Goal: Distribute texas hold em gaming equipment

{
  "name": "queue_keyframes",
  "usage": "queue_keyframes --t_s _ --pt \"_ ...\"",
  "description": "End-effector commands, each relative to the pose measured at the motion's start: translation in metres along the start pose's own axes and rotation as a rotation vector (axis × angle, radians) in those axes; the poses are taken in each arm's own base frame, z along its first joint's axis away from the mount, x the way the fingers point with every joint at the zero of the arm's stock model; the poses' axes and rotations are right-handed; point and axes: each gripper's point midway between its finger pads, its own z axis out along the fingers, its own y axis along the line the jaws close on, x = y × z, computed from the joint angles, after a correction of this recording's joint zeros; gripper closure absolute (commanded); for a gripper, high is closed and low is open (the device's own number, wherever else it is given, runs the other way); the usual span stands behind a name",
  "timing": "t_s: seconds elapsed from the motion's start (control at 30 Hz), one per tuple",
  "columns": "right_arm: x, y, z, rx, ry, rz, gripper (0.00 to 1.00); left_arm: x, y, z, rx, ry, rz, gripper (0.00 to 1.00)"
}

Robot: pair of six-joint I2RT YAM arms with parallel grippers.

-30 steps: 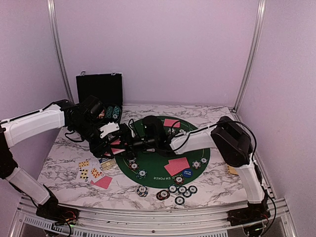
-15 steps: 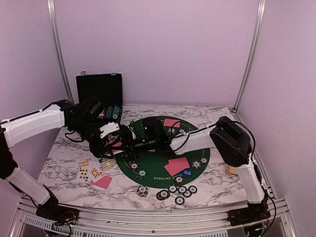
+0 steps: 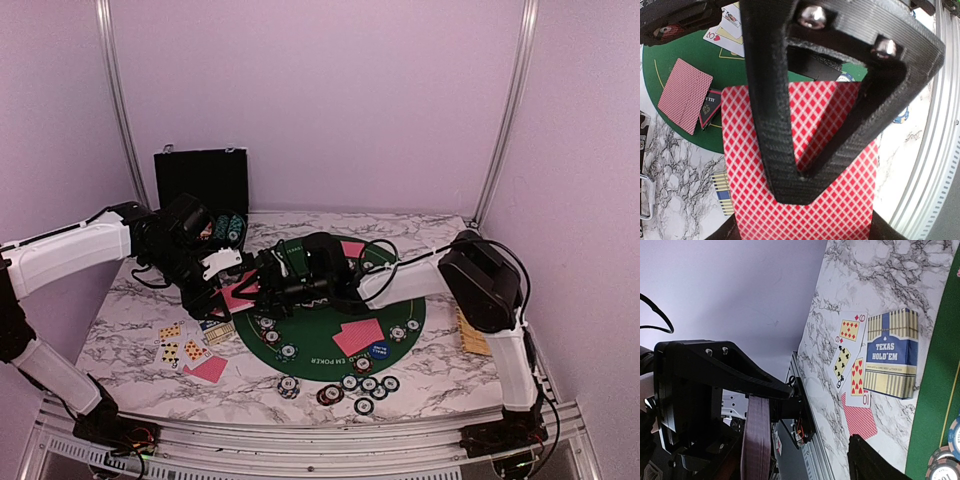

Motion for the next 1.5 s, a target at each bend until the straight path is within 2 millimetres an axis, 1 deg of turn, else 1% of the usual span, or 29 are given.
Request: queue_keyframes --t_s 0.0,0.07,0.23,0.43,0.6,0.8,0.9,1.07,1.2,1.33,1.47 --pt "-0.003 -0.005 -0.013 0.03 -0.008 0.007 0.34 -0.009 -0.001 -0.012 -0.009 -0.045 0.01 1.0" --pt "-0.002 -0.003 -0.016 0.025 -0.011 0.007 0.37 -0.009 -0.001 -0.012 -0.01 -0.044 0.01 1.0" --pt "-0.002 0.005 -0.022 0.009 -0.017 -0.001 0.51 -0.009 -0.001 -0.012 -0.009 -0.045 0.01 1.0" --pt "-0.002 0.015 -0.027 -0.005 -0.015 -0.014 0.61 -0.008 -0.001 -0.011 -0.009 -0.042 0.01 1.0" --pt "-0.003 0.019 -0.032 -0.007 -0.016 -0.018 0.73 -0.008 -0.001 -0.012 -0.01 -0.043 0.009 1.0" --pt "-0.006 0.02 -0.039 0.002 -0.023 -0.022 0.76 -0.008 0.0 -0.01 -0.009 -0.04 0.008 1.0" --pt "-0.007 0.022 -0.043 -0.001 -0.026 -0.021 0.8 -0.008 0.0 -0.01 -0.008 -0.037 0.008 1.0" --pt "-0.009 0.026 -0.05 -0.009 -0.034 -0.023 0.82 -0.007 0.0 -0.01 -0.011 -0.038 0.009 1.0" --pt "-0.008 0.028 -0.057 -0.012 -0.033 -0.024 0.88 -0.007 0.0 -0.01 -0.011 -0.036 0.012 1.0" --pt "-0.011 0.026 -0.07 -0.001 -0.053 -0.021 0.95 -0.007 0.0 -0.011 -0.012 -0.037 0.009 1.0" --pt "-0.015 0.022 -0.087 0.01 -0.073 -0.012 0.97 -0.008 0.001 -0.012 -0.016 -0.04 0.009 1.0"
